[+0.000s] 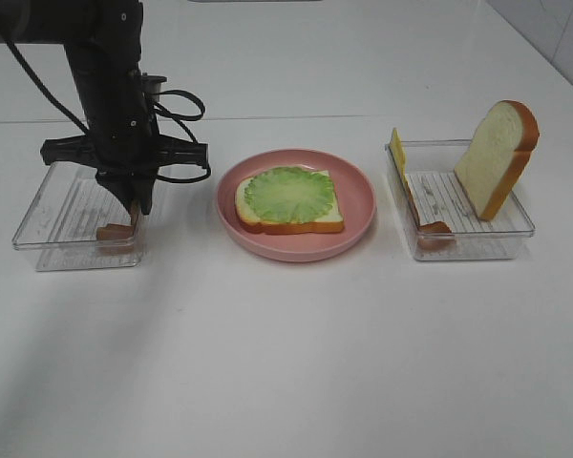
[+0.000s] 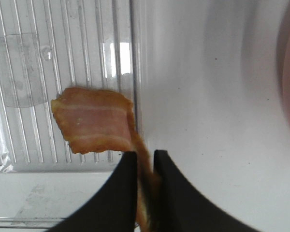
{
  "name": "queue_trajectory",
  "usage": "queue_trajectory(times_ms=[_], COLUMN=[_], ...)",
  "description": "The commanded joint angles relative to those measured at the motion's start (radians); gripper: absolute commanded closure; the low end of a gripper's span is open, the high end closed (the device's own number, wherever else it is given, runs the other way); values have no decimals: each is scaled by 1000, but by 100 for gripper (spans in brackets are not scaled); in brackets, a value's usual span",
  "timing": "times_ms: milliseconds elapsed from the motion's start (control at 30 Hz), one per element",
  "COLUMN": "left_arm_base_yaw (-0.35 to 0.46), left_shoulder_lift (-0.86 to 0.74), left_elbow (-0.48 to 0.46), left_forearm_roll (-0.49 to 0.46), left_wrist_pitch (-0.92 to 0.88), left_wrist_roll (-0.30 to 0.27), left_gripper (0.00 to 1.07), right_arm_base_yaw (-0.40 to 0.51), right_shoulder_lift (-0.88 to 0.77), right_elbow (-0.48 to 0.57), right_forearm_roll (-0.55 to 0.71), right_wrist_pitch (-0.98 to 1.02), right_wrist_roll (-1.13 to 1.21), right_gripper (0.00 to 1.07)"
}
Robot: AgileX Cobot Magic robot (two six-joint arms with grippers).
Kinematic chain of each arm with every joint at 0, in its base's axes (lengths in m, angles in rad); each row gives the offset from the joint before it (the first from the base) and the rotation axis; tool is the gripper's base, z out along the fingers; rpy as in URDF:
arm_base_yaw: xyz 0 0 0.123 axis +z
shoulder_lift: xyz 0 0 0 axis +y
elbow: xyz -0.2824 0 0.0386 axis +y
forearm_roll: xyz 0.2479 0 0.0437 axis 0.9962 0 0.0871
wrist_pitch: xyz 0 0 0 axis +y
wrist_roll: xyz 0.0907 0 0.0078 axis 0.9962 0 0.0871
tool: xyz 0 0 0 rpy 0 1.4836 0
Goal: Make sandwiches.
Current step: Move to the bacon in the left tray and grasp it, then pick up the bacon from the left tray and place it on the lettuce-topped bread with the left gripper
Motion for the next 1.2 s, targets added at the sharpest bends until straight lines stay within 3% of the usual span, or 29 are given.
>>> queue_trajectory(times_ms=[33,400,500,667,733,933,1000,1200], left_arm_base_yaw=[2,2,2,2,2,-6,-12,-19], left_shoulder_lift=[-11,-24,-32,-32,-36,-58,-69,-70], left_elbow=[2,-20,-62,-162,-275,-356,-438,-496], left_forearm_roll=[-5,-2,-1,3,-2,-29,-60,-99], left_wrist_pitch=[-3,37,70,179,241,239,239,216], left_wrist_roll=[-12,1,33,84,112,117,128,131], left_gripper=[107,107,107,107,107,107,107,107], right_arm_base_yaw=[-3,-3,-3,-3,-3,-3,-3,-3], right_shoulder_lift=[-34,-34,-34,-34,-34,-34,-34,-34], right_elbow=[1,1,1,1,1,1,1,1], right_forearm_roll=[2,2,2,2,2,2,2,2], right_wrist_pitch=[-4,-4,-4,-4,-4,-4,-4,-4], right_wrist_roll=[4,4,4,4,4,4,4,4], right_gripper=[9,9,9,9,9,9,9,9])
